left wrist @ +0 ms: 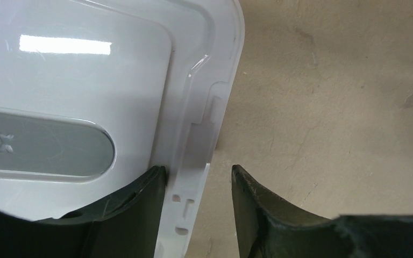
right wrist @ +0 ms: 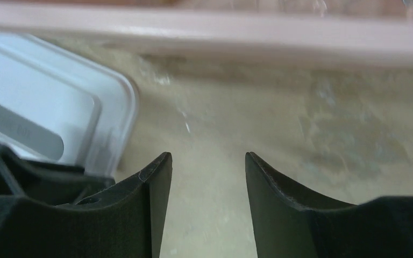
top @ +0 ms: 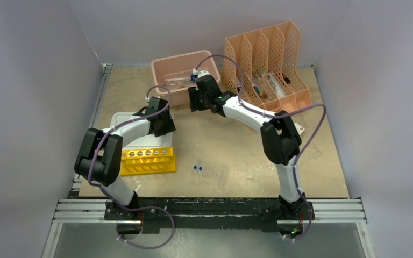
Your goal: Organize the chemistry lab equipment
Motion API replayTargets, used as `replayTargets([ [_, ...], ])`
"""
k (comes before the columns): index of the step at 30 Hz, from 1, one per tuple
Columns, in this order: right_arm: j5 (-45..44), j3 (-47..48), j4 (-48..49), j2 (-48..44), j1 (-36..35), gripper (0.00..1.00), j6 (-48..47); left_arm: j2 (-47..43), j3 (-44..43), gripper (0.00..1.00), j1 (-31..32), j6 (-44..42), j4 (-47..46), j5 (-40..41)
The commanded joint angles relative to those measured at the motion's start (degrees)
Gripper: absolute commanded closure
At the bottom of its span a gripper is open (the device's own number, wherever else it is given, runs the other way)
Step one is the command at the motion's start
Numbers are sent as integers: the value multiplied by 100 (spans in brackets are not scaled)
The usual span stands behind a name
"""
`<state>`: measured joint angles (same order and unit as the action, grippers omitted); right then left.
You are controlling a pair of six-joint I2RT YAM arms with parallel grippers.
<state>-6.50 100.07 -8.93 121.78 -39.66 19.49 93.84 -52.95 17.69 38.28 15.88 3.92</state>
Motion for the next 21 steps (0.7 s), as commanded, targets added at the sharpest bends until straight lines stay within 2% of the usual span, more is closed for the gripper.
replayTargets([
  [1, -114, -817, 439, -1089, 168, 46, 333, 312, -193, 55, 111, 68, -93, -289],
  [10, -221, -2049, 466, -2128, 228, 46, 537, 894, -731, 62, 533, 287, -507, -1349],
  [21, -583, -3555, 288, -2985, 247, 47, 1046, 1812, -1868, 67, 1351, 512, -394, -1141],
])
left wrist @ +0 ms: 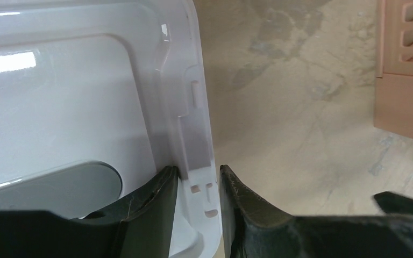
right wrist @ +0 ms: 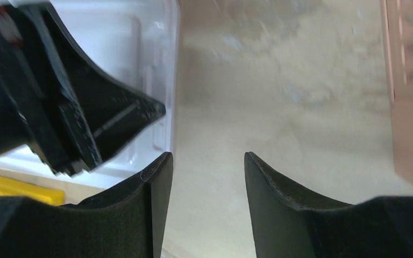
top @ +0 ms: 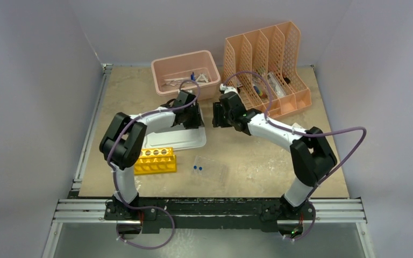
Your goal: Organize the chemistry lab equipment
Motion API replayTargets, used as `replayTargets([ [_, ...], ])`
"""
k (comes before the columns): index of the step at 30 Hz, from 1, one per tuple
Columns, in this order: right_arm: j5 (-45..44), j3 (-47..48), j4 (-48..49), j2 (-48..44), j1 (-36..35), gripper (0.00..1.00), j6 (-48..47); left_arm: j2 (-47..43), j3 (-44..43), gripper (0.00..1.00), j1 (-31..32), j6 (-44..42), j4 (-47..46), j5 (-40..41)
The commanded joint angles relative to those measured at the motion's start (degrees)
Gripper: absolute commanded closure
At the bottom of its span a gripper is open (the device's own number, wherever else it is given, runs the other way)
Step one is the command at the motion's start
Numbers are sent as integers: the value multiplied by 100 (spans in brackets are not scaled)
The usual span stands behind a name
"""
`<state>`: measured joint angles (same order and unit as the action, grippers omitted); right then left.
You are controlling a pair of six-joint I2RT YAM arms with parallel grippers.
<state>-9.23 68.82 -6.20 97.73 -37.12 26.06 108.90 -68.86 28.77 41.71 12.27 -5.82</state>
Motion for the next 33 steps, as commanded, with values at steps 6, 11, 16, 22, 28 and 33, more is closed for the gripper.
replayTargets([
  [6, -451, -1052, -41, -1078, 8, 47, 807, 598, -506, 66, 469, 586, -1100, -1080],
  [11, -395, -1020, -231, -931, 13, 48, 839, 368, -611, 63, 451, 922, -1860, -1436],
  [16, -429, -852, -310, -542, -1, 45, 675, -283, -674, 57, 372, 421, -721, -470],
  [22, -344, -363, -717, 129, -46, 45, 678, -1291, -382, 53, -86, 177, 379, 1434],
  [28, -435, 391, -1394, 813, -207, 47, 763, -1937, -63, 50, -528, 87, 894, 1887],
  [33, -506, 668, -1947, 970, -279, 50, 872, -2188, 174, 40, -616, 68, 1157, 1986],
])
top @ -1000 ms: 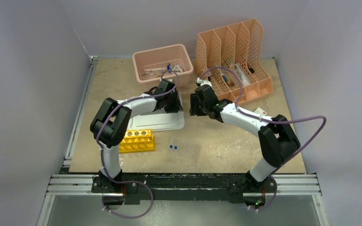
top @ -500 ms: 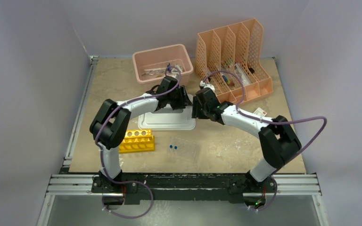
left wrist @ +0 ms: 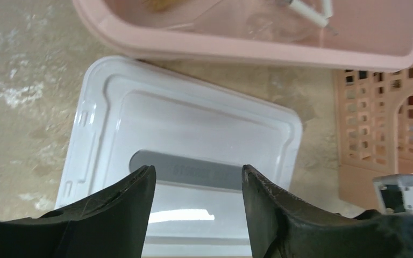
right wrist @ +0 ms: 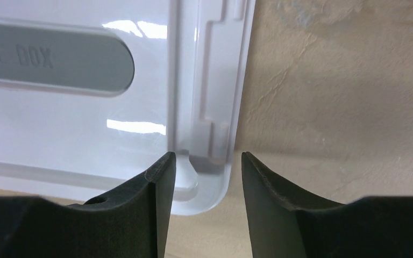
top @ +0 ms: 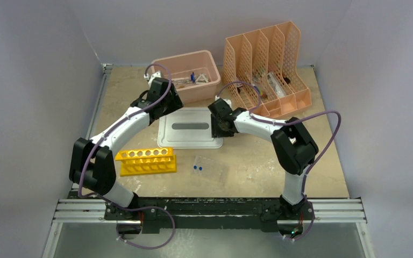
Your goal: Organize the chemistry lab equipment
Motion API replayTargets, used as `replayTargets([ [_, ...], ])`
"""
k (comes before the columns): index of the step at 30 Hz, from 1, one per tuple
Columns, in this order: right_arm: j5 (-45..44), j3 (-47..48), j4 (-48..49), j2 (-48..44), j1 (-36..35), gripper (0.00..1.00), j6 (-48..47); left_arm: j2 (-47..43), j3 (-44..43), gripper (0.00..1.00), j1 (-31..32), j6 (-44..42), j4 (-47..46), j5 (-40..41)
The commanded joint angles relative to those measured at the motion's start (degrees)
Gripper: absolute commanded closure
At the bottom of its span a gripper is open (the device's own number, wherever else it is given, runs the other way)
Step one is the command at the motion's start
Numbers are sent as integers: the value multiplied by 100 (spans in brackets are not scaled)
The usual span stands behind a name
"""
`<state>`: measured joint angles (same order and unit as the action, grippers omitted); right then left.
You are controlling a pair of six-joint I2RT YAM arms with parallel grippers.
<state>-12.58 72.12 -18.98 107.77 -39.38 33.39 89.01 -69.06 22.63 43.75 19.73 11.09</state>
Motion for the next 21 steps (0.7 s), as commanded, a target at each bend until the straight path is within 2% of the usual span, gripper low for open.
replayTargets([
  [1, -162, 379, -797, -20, -62, 50, 136, -222, 216, 37, -18, -152, 463, 300],
  [4, -52, 516, -1165, 43, -67, 48, 112, -284, 274, 24, -31, -242, 531, 252],
  [6, -2, 573, -1364, 144, -70, 49, 115, -320, 338, 20, -31, -305, 511, 220],
  [13, 94, 765, -1587, 692, -73, 64, 182, -606, 796, 22, -62, -272, 301, 302],
  [16, -95, 845, -1626, 809, -76, 74, 302, -630, 898, 23, -115, -236, 366, 379],
  [21, -318, 747, -1744, 483, -69, 97, 365, -572, 979, 23, -169, -124, 462, 361],
])
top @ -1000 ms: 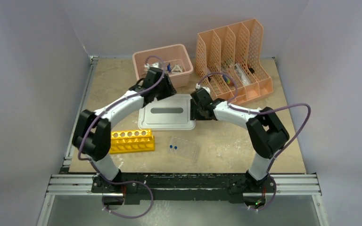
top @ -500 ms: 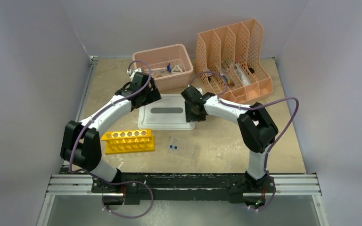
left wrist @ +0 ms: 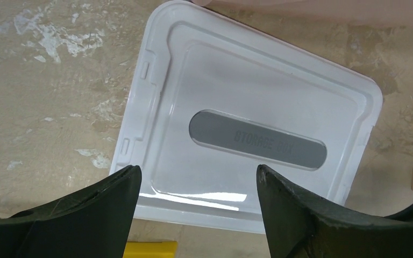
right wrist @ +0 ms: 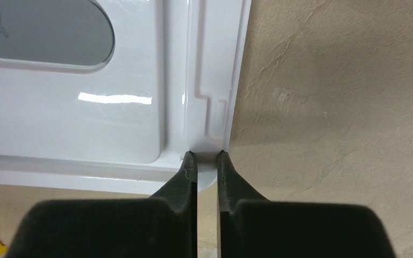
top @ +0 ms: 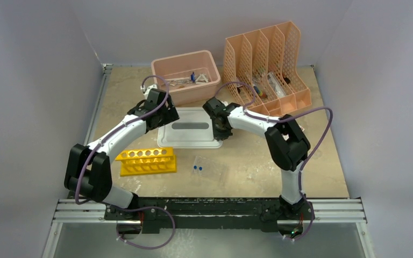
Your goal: Organize the chemistry lab equipment
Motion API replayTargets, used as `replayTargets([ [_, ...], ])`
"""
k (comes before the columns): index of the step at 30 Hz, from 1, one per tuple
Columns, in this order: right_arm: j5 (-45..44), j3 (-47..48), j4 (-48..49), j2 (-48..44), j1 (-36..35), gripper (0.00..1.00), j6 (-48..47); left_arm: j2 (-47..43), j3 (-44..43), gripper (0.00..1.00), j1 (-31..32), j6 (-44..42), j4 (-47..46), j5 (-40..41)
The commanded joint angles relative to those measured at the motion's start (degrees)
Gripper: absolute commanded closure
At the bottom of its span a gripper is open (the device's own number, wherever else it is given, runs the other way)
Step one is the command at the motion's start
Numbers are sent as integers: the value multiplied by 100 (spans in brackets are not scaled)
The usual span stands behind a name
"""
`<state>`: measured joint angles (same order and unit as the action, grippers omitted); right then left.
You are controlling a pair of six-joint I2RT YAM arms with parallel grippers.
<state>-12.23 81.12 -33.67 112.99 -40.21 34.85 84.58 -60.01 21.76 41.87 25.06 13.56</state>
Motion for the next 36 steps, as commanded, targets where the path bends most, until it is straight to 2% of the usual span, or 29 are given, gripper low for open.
replayTargets([
  [1, -390, -196, -272, -161, 19, 100, 183, -107, 107, 23, -90, 98, -90, 66],
  [6, -94, -387, -74, -752, 69, 100, -98, 51, 189, 26, -144, 181, -226, -293],
  [13, 621, -378, -76, -1067, 359, 100, -353, 41, 195, 27, -154, 129, -251, -487],
  [19, 1269, -210, -293, -1070, 688, 100, -645, -146, 211, 26, -162, 223, 62, -88],
  [22, 1664, -117, -341, -998, 829, 100, -709, -224, 279, 24, -193, 372, 143, -175],
  [31, 2247, 64, -468, -823, 1083, 100, -843, -322, 812, 21, -558, 867, -378, -1266],
  [36, 2365, -24, -423, -801, 1170, 100, -875, -496, 1036, 31, -655, 978, -1137, -2409],
])
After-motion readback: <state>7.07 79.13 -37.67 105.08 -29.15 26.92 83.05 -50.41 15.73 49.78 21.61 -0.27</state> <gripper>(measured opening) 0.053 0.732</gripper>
